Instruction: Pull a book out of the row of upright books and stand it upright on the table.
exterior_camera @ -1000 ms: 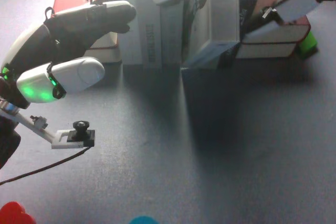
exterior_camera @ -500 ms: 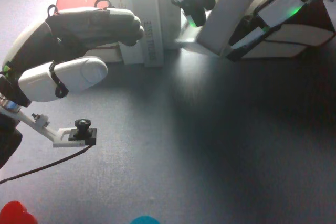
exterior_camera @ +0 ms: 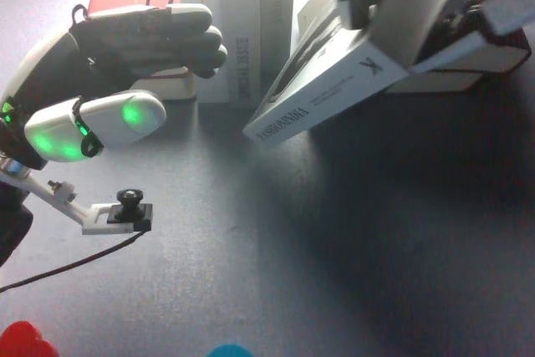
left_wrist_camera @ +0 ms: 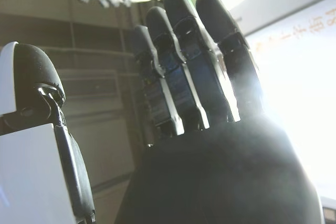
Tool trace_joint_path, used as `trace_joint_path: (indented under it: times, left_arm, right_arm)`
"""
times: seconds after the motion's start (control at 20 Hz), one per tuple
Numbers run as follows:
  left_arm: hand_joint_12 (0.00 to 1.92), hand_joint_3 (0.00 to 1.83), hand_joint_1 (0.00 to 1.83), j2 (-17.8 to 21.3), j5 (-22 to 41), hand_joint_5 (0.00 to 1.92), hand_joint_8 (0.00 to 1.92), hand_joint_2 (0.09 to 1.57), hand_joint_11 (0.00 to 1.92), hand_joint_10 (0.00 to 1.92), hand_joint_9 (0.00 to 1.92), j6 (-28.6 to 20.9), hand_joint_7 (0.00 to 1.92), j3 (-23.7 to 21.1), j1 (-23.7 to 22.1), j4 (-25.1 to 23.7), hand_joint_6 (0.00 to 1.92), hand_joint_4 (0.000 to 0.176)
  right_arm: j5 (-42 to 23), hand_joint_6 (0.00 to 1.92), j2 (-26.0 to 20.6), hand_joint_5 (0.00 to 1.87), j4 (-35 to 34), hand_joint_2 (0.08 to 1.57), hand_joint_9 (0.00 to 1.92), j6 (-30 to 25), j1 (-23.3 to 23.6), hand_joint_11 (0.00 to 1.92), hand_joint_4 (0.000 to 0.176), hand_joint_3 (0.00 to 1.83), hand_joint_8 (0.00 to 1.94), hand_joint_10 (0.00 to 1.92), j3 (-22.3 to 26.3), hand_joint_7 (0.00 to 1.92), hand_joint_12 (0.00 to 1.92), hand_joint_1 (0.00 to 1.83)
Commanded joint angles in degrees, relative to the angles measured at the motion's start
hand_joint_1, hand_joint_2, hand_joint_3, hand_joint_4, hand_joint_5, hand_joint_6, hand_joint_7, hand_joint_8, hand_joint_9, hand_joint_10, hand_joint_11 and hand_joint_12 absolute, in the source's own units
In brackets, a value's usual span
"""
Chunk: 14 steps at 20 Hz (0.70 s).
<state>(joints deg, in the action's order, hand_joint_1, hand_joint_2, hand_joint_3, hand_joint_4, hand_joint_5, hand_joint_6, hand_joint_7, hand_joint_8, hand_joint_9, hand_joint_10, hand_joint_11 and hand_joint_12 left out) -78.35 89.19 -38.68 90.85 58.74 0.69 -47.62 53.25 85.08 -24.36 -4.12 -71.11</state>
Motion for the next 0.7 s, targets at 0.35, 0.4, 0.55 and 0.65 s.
trace_joint_path:
  times: [0.35, 0.4, 0.55, 0.65]
  left_arm:
    - [0.99, 0.0, 0.96, 0.6, 6.3, 0.8, 0.01, 0.89, 0.49, 0.15, 0.87, -0.7, 0.9, -1.0, 0.1, 2.0, 0.0, 0.0]
    - [0.98, 0.0, 0.96, 0.6, 6.2, 0.79, 0.0, 0.89, 0.46, 0.14, 0.85, -0.7, 0.88, -1.0, 0.1, 2.0, 0.0, 0.0]
    - [1.02, 0.0, 0.98, 0.6, 6.3, 0.77, 0.0, 0.88, 0.45, 0.12, 0.83, -0.7, 0.85, -0.9, 0.5, 2.4, 0.0, 0.0]
    - [1.02, 0.0, 1.0, 0.6, 6.2, 0.78, 0.01, 0.88, 0.48, 0.13, 0.84, -0.7, 0.86, -0.9, 0.5, 2.4, 0.0, 0.0]
  right_arm:
    - [-9.5, 0.84, -2.2, 1.0, -26.0, 1.11, 0.93, 11.1, -7.5, 0.65, 0.0, 0.0, 1.03, 1.29, 2.6, 0.91, 1.7, 1.38]
    - [-10.5, 0.84, -1.9, 1.0, -28.0, 1.11, 0.93, 11.9, -8.6, 0.65, 0.0, 0.0, 1.03, 1.29, 2.4, 0.91, 1.7, 1.38]
    - [-14.7, 0.84, 0.2, 1.0, -36.7, 1.11, 0.93, 16.9, -14.1, 0.65, 0.0, 0.0, 1.03, 1.29, 1.4, 0.91, 1.7, 1.38]
    - [-16.6, 0.84, 2.1, 1.0, -40.8, 1.11, 0.93, 17.5, -17.2, 0.65, 0.0, 0.0, 1.03, 1.29, 0.0, 0.91, 1.7, 1.38]
